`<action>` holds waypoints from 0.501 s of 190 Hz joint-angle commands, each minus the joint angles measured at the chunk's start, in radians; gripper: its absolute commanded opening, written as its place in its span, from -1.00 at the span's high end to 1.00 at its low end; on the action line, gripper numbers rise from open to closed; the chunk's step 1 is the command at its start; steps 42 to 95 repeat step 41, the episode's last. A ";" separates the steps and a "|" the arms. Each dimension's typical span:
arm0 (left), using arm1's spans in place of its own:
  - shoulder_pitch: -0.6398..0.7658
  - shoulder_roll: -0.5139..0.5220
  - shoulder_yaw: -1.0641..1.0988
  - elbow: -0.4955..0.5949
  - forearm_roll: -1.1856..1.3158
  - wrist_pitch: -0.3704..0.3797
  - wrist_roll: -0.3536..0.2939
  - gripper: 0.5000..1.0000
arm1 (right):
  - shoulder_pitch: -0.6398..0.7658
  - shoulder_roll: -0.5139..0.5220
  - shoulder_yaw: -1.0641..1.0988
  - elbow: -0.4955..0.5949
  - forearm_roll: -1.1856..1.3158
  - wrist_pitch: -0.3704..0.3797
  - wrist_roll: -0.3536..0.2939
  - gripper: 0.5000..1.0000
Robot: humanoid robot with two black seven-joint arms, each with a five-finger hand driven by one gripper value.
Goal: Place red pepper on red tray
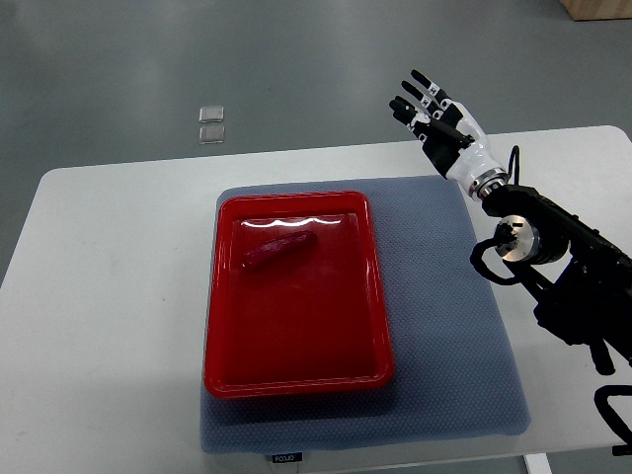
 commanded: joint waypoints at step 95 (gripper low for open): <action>0.000 0.000 0.003 0.000 0.000 -0.001 0.002 -1.00 | -0.043 0.004 0.016 -0.069 0.135 0.047 0.000 -0.65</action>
